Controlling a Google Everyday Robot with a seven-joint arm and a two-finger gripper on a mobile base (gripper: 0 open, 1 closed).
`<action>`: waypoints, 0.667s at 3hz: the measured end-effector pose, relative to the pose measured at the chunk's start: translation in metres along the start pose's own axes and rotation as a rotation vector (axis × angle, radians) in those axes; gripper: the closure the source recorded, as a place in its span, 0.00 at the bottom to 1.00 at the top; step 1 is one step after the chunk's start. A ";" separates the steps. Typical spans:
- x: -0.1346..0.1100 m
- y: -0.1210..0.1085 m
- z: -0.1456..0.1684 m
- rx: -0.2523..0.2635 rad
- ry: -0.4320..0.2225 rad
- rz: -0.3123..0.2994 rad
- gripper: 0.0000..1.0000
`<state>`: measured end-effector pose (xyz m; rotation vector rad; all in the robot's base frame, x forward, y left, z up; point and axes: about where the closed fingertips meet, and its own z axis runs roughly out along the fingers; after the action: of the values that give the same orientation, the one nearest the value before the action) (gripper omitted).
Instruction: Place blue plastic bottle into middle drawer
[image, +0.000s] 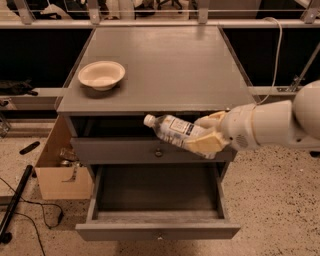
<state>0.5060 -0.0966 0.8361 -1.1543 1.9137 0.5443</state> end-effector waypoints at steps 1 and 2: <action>0.038 0.040 0.043 -0.058 -0.015 0.048 1.00; 0.085 0.071 0.076 -0.109 -0.008 0.090 1.00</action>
Offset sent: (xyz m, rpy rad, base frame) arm -0.0744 0.0513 -0.1800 0.1034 0.1752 0.0429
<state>0.4553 -0.0533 0.7195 -1.1368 1.9566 0.7088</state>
